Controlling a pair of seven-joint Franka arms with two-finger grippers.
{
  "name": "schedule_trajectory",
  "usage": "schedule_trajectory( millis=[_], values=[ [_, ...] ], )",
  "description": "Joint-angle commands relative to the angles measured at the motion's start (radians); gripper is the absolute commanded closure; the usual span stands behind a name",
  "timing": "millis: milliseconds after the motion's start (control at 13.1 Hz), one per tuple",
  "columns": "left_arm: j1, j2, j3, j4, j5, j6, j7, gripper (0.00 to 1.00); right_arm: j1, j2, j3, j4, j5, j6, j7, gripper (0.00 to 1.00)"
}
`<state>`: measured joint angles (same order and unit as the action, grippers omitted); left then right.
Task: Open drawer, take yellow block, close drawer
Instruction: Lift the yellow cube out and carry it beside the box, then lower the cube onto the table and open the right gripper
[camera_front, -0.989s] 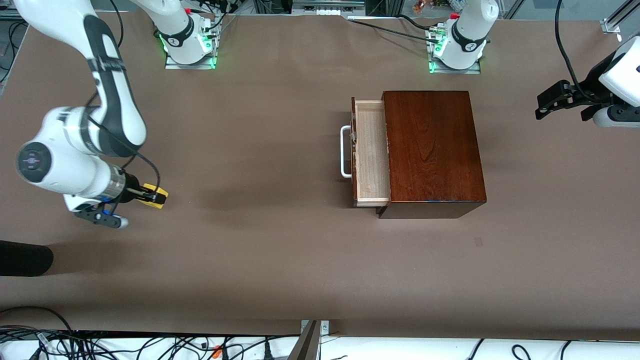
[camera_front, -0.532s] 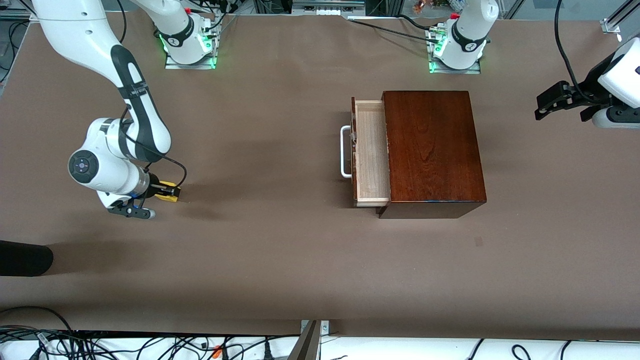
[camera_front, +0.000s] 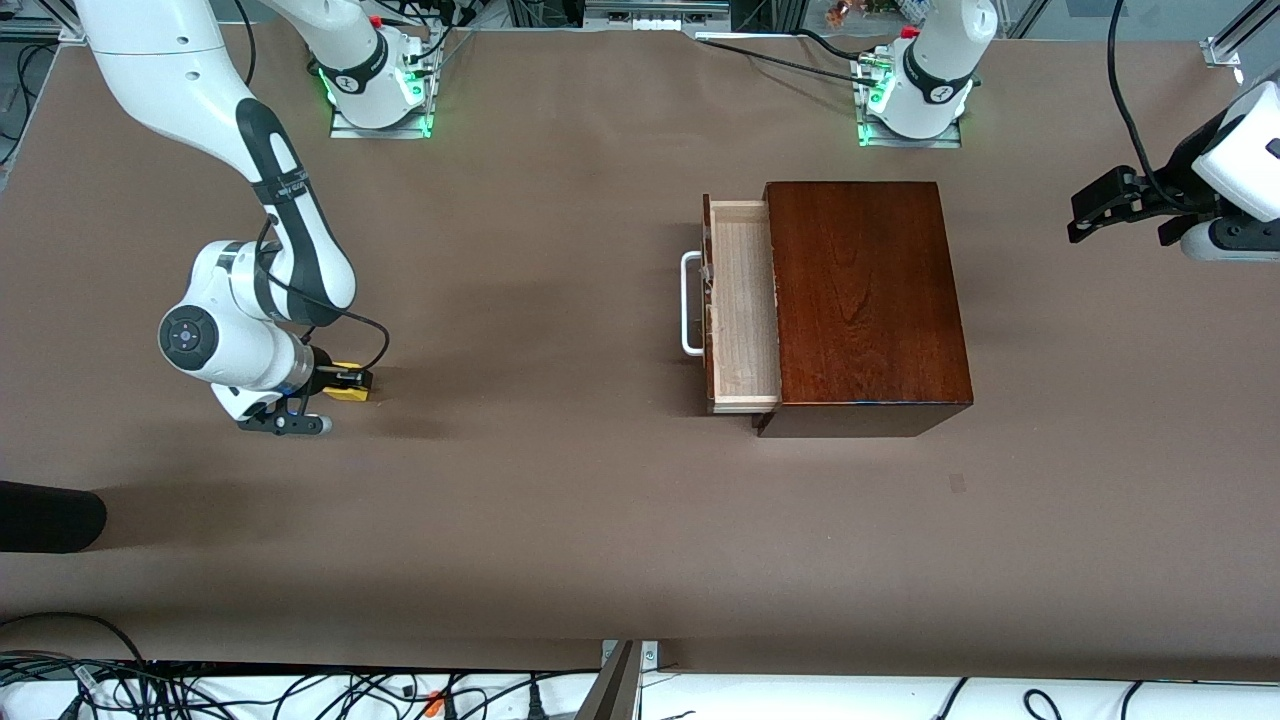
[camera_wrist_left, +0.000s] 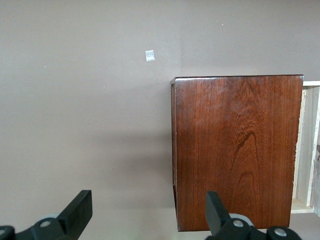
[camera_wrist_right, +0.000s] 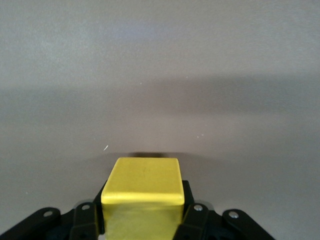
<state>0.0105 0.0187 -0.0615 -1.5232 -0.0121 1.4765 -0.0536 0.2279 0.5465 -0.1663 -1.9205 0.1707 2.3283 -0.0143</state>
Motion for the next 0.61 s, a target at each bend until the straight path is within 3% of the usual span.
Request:
schedule_trajectory(
  millis=[0, 152, 228, 304, 380, 456, 532],
  values=[
    [-0.004, 0.000, 0.003, 0.002, 0.008, 0.004, 0.018, 0.00, -0.004, 0.003, 0.001, -0.006, 0.016, 0.014, -0.061, 0.94],
    [-0.003, 0.003, 0.003, 0.002, 0.006, 0.013, 0.018, 0.00, -0.009, 0.012, -0.001, -0.003, 0.016, 0.013, -0.067, 0.89],
    [-0.003, 0.003, 0.003, 0.002, 0.006, 0.015, 0.018, 0.00, -0.009, 0.023, -0.001, 0.000, 0.016, 0.014, -0.070, 0.84],
    [-0.003, 0.004, 0.003, 0.015, 0.006, 0.013, 0.018, 0.00, -0.009, 0.026, -0.001, 0.006, 0.016, 0.013, -0.070, 0.72],
    [-0.003, 0.004, 0.003, 0.018, 0.006, 0.013, 0.018, 0.00, -0.007, 0.032, -0.001, 0.014, 0.016, 0.013, -0.062, 0.30],
    [-0.001, 0.006, 0.003, 0.018, 0.006, 0.013, 0.018, 0.00, -0.004, 0.041, -0.001, 0.029, 0.016, 0.006, -0.058, 0.00],
    [-0.001, 0.006, 0.003, 0.018, 0.006, 0.015, 0.018, 0.00, -0.004, 0.033, -0.001, 0.037, 0.016, 0.003, -0.061, 0.00]
  ],
)
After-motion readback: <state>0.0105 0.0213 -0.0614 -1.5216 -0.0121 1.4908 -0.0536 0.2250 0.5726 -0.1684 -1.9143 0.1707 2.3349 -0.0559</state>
